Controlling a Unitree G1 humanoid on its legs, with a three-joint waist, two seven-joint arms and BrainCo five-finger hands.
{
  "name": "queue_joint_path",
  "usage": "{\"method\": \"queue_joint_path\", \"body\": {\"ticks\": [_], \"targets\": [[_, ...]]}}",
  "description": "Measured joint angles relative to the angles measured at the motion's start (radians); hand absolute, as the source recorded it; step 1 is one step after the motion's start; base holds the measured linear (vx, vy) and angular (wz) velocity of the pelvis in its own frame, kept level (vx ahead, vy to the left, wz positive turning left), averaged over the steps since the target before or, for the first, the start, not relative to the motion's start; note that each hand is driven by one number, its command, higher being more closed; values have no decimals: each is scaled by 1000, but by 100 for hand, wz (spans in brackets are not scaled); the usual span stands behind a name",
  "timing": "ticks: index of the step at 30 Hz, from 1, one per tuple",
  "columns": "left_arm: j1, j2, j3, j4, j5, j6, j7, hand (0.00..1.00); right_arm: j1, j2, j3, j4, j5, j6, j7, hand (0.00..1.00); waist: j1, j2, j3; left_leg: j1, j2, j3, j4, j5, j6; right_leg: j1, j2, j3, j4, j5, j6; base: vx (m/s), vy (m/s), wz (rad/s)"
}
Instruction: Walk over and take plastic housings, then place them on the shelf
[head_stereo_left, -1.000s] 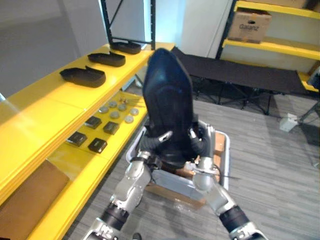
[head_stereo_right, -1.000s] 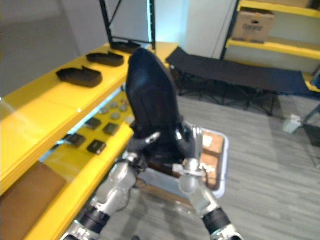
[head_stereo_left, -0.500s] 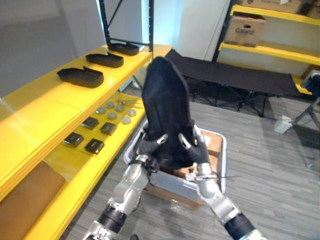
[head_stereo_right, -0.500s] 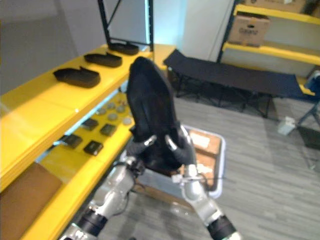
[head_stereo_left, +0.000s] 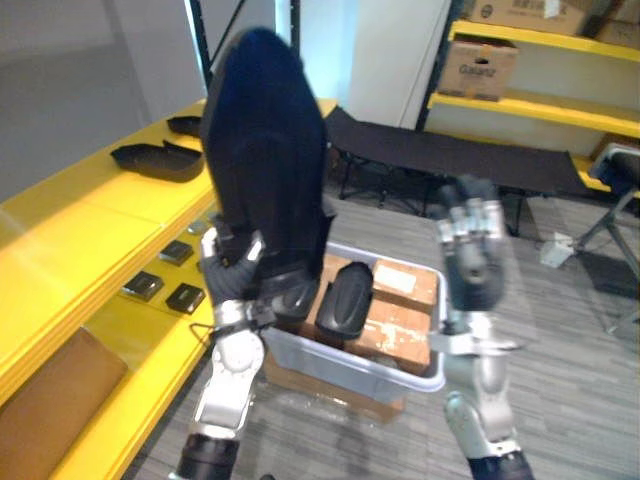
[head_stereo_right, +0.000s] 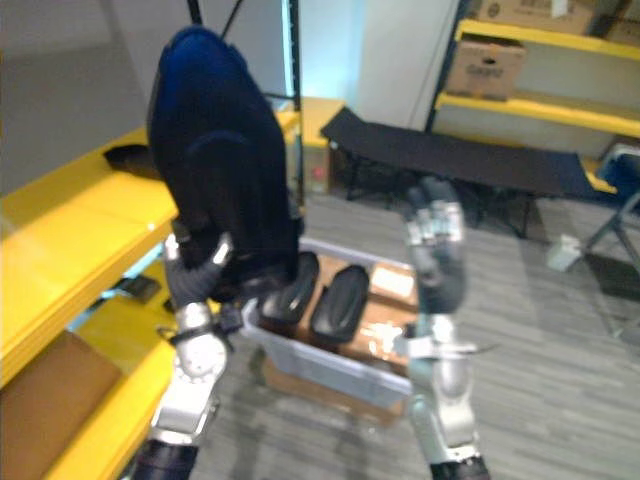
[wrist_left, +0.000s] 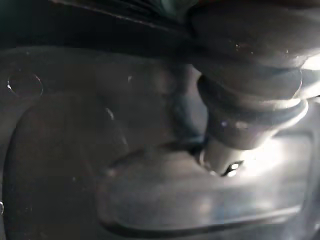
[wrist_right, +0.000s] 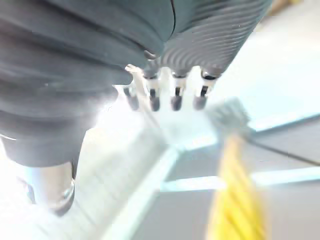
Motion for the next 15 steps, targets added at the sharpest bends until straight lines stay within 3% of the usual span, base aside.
{"method": "queue_joint_path", "body": {"ticks": [3, 6, 9, 13, 15], "targets": [[21, 0, 14, 0, 2, -25, -3, 100, 74, 38, -88, 17, 38, 12, -9, 0, -21, 3, 2, -5, 2, 9, 0, -1, 0, -12, 0, 7, -2, 0, 0, -10, 10, -15], [64, -4, 11, 0, -66, -77, -50, 100, 172, 87, -124, 110, 13, 38, -91, 0, -46, 10, -6, -19, 5, 27, 0, -3, -2, -36, 3, 19, 0, 1, 1, 22, 2, -13], [145, -27, -12, 0, -185, -116, -128, 100, 261, 110, -159, 299, -98, 94, -226, 0, -55, 24, -7, -18, 7, 41, 0, -11, -6, -44, 6, 39, -1, 3, 2, 44, 0, -17], [235, -41, -21, 2, -279, -157, -173, 100, 316, 135, -224, 499, -119, 128, -303, 0, -55, 45, -14, -18, 17, 60, 0, -17, -11, -50, 21, 59, -14, 13, 1, 73, -13, -17], [238, -41, -17, 2, -300, -176, -182, 100, 315, 134, -233, 508, -151, 139, -334, 0, -54, 46, -14, -17, 18, 58, 1, -18, -12, -46, 26, 57, -18, 17, 5, 43, -23, -2]]}}
